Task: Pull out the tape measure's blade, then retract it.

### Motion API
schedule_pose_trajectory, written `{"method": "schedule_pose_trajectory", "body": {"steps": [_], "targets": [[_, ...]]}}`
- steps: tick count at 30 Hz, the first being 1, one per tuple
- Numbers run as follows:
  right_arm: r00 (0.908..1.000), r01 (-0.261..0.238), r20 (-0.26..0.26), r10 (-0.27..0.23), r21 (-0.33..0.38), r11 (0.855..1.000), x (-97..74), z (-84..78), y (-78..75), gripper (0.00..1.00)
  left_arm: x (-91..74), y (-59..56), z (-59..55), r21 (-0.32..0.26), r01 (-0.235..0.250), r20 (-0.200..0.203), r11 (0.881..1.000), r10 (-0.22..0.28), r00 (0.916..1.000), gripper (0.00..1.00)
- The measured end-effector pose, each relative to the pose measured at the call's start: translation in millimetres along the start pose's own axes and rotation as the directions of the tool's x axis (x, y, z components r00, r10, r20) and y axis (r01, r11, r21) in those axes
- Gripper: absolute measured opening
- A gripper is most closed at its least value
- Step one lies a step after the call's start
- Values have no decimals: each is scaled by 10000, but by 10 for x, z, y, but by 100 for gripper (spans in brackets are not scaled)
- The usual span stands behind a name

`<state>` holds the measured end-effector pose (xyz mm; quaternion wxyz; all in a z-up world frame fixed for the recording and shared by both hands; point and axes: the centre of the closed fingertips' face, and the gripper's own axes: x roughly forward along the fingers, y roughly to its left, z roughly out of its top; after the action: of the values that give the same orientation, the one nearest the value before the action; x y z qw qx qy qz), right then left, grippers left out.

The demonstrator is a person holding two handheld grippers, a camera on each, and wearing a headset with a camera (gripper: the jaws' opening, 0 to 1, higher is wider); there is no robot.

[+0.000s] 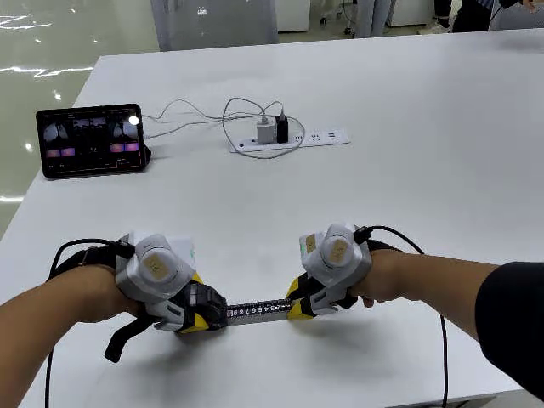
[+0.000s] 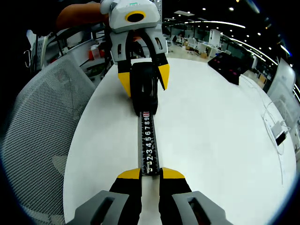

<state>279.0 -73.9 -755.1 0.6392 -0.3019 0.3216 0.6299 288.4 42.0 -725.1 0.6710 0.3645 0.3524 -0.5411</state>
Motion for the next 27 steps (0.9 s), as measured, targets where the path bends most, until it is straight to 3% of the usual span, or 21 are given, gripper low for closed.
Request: {"method": "schedule_pose_trajectory", "body": {"steps": [27], "targets": [[9998,13,-199,-12,74,10000,-135,-167,-9,9,6,-2,4,10,16,30,10000,-16,10000,32]]}}
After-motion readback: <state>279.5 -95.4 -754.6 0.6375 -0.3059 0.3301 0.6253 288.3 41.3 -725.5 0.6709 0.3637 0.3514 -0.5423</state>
